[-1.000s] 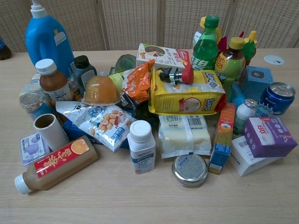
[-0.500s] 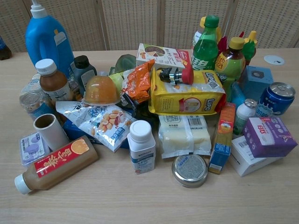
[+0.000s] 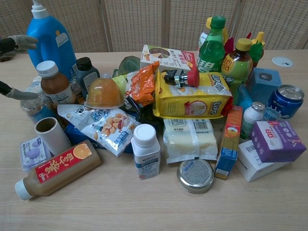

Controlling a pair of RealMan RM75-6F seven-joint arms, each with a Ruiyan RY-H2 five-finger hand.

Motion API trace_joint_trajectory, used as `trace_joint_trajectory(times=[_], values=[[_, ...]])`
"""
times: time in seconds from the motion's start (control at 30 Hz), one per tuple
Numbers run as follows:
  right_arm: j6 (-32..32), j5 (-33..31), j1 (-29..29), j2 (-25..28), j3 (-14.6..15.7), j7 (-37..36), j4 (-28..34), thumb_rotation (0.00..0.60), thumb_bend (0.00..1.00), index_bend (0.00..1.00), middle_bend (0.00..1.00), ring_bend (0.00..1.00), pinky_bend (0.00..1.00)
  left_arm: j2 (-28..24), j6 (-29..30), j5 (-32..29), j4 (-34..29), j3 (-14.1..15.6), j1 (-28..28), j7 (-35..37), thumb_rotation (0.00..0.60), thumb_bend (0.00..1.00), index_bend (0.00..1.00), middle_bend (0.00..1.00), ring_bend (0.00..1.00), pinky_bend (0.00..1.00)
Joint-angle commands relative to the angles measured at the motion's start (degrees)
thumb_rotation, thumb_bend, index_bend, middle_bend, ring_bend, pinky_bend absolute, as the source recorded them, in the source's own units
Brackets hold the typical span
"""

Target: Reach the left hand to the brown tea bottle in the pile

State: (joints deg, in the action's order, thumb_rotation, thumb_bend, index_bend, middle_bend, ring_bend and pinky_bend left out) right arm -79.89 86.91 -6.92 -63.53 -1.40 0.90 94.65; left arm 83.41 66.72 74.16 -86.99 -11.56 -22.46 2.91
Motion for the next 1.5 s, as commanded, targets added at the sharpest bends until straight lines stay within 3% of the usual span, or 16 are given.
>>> trace_joint_trajectory(times=[0.03,0.33,0.43,0.5,0.6,0.7,0.8,0.87,1.03,1.5], values=[[-0.1,-0.1,0.1,0.2,-0.1,-0.7,-0.1,0.6,0.0,0.0,0.0,0.0,0.0,2.5,-1.2,-1.8,0.8,-0.5,-1.4,-1.2,0.6,0.04,0.0,0.0,0.0,0.0],[0.1,-0.2,0.0,0.5,-0.2,-1.8,-0.3,0.6,0.0,0.0,0.0,0.0,0.0,7.9,-1.2,-2.8,5.5,-1.5,-3.2,1.2,0.6,0.04,0.0,0.0,0.0,0.0],[0.3,-0.4,-0.1,0.5,-0.2,-2.2,-0.5,0.6,0.0,0.0,0.0,0.0,0.0,10.2,-0.2,-2.0,8.4,-1.7,-3.7,2.4,0.6,0.05,0.08,0.01,0.0,0.02],[0.4,-0.3,-0.1,0.5,-0.2,-2.3,-0.6,0.6,0.0,0.0,0.0,0.0,0.0,11.4,0.5,-1.3,10.1,-1.8,-4.0,3.3,0.6,0.05,0.22,0.13,0.04,0.13],[0.3,-0.2,-0.1,0.5,-0.1,-2.4,-0.6,0.6,0.0,0.0,0.0,0.0,0.0,12.9,-0.3,-0.9,12.4,-1.4,-4.8,3.9,0.6,0.06,0.44,0.38,0.24,0.33],[0.4,-0.2,-0.1,0.5,-0.1,-2.5,-0.5,0.6,0.0,0.0,0.0,0.0,0.0,14.1,-1.0,-1.2,13.7,-1.4,-5.3,4.3,0.6,0.07,0.52,0.48,0.34,0.43],[0.4,-0.3,-0.1,0.6,-0.2,-2.7,-0.6,0.6,0.0,0.0,0.0,0.0,0.0,15.4,0.1,-0.9,15.2,-1.2,-5.3,3.8,0.6,0.1,0.7,0.67,0.53,0.59],[0.3,-0.3,-0.1,0.6,-0.2,-3.0,-0.7,0.6,0.0,0.0,0.0,0.0,0.0,15.9,1.2,-0.6,15.7,-1.2,-5.0,4.3,0.6,0.12,0.76,0.73,0.59,0.65],[0.3,-0.3,-0.1,0.7,-0.3,-3.1,-0.7,0.6,0.0,0.0,0.0,0.0,0.0,14.5,4.7,1.4,13.9,-1.9,-4.4,5.4,0.6,0.14,0.79,0.76,0.62,0.68],[-0.1,0.0,0.1,0.7,-0.2,-2.6,-0.4,0.6,0.0,0.0,0.0,0.0,0.0,3.6,10.6,3.6,-3.7,-6.9,-4.5,-1.5,0.6,0.14,0.79,0.76,0.62,0.68]])
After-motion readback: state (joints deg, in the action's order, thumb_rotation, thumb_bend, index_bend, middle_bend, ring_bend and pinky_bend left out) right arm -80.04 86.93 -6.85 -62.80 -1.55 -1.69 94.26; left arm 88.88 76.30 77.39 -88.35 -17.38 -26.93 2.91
